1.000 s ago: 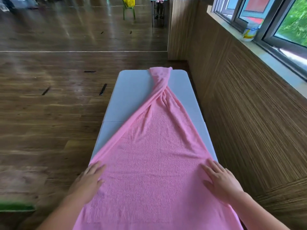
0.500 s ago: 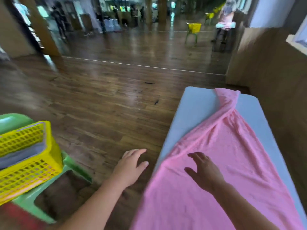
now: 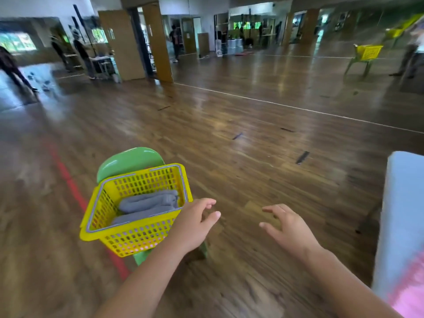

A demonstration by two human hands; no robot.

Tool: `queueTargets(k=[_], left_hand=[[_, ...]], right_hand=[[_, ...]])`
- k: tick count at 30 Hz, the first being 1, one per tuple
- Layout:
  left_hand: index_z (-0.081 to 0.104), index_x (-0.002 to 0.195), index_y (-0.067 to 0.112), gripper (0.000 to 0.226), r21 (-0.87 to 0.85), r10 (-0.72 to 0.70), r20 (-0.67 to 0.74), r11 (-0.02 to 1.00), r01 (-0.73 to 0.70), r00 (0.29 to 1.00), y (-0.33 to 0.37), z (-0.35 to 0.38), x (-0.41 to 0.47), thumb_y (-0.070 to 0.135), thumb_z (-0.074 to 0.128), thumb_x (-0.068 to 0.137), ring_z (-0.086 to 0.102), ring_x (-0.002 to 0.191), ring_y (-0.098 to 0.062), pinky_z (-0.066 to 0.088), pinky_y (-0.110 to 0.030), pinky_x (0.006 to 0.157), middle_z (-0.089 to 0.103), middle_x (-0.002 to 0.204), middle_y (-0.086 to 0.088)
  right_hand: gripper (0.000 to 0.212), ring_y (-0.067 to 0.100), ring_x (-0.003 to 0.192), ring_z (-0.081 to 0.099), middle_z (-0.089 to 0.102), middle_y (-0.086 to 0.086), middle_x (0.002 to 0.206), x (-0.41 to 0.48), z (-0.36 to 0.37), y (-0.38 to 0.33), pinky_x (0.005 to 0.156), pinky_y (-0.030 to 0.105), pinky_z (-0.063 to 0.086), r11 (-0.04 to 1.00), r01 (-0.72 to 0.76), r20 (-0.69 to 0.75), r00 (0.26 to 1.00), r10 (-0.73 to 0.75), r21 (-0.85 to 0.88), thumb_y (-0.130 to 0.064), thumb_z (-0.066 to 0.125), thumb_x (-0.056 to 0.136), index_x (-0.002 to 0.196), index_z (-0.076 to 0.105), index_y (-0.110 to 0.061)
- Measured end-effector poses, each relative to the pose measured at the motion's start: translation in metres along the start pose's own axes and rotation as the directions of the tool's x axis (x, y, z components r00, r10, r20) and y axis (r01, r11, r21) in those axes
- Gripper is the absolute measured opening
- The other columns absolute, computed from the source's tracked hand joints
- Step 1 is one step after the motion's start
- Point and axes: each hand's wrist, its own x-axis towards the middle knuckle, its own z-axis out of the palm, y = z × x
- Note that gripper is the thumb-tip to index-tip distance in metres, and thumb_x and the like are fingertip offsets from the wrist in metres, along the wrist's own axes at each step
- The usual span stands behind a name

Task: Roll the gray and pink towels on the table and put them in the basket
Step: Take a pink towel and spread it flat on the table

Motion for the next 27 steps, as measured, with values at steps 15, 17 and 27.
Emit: queueTargets(k=[15, 17, 27], left_hand=[[0.059, 0.121, 0.044, 0.031, -0.118, 0.28, 0.222, 0.959, -0.259, 0.934, 0.084, 0.104, 0.267, 0.055, 0.053, 0.092, 0.05, 0.115, -0.003, 0.044, -0.034, 0.101, 0.056, 0.109, 0.031], [0.059, 0.121, 0.044, 0.031, -0.153, 0.328, 0.263, 0.943, -0.296, 0.907, 0.117, 0.134, 0.31, 0.054, 0.053, 0.093, 0.05, 0.115, -0.003, 0.044, -0.035, 0.101, 0.057, 0.11, 0.03], [0.063, 0.12, 0.036, 0.026, -0.354, 0.566, 0.428, 0.823, -0.445, 0.705, 0.279, 0.289, 0.47, 0.045, 0.057, 0.096, 0.051, 0.114, 0.0, 0.04, -0.026, 0.096, 0.061, 0.111, 0.022]], right_hand=[[0.037, 0.006, 0.108, 0.058, 0.058, -0.014, 0.115, 0.127, -0.086, 0.133, 0.097, 0.03, 0.048, 0.958, -0.27, -0.27, 0.919, 0.287, 0.101, -0.041, 0.068, 0.089, 0.124, 0.062, -0.03], [0.039, 0.005, 0.106, 0.058, 0.057, -0.016, 0.116, 0.14, -0.114, 0.168, 0.096, 0.032, 0.051, 0.94, -0.318, -0.303, 0.89, 0.341, 0.123, -0.044, 0.067, 0.088, 0.124, 0.062, -0.032], [0.032, -0.002, 0.097, 0.058, 0.058, -0.02, 0.117, 0.164, -0.225, 0.312, 0.082, 0.018, 0.042, 0.788, -0.571, -0.511, 0.618, 0.597, 0.23, -0.041, 0.066, 0.09, 0.121, 0.062, -0.034]])
